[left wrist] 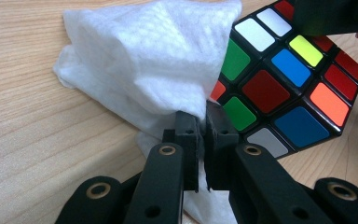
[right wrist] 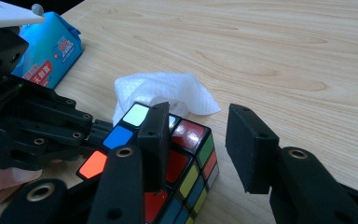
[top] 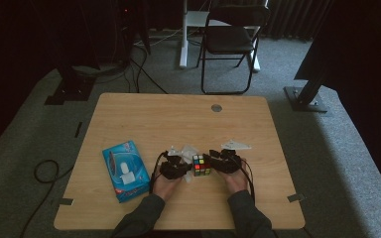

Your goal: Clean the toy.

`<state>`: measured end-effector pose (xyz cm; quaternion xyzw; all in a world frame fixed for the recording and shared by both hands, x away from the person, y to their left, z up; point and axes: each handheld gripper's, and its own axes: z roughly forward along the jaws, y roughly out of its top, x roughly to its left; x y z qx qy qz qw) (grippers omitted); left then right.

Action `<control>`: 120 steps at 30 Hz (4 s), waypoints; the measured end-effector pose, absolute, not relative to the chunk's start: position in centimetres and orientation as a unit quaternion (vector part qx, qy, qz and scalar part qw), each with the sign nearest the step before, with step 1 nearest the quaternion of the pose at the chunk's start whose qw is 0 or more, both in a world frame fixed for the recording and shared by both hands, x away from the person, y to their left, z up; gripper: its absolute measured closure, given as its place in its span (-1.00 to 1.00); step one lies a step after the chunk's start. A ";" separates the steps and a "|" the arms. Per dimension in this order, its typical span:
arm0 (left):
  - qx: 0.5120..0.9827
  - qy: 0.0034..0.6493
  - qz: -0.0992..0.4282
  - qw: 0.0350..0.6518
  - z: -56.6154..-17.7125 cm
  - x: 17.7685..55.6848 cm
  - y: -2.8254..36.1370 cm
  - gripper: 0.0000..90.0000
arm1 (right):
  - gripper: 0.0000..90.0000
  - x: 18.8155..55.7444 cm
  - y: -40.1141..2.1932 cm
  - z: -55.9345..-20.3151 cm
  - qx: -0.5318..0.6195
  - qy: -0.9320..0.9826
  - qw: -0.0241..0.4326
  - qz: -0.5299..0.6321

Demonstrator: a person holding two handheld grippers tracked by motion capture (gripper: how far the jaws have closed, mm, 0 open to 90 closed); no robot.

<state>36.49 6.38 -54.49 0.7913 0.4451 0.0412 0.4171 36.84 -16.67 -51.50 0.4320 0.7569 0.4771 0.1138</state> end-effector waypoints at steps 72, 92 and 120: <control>0.795 0.394 0.017 0.462 -52.0 34.0 7.1 0.89 | 0.34 36.9 -16.7 -51.6 0.432 0.754 0.113 0.481; 0.810 0.406 0.013 0.423 -54.7 34.3 6.3 0.89 | 0.34 36.9 -16.6 -51.6 0.432 0.754 0.113 0.482; 0.769 0.460 0.040 0.443 -52.6 36.6 7.5 0.83 | 0.34 36.8 -16.5 -51.6 0.419 0.762 0.103 0.483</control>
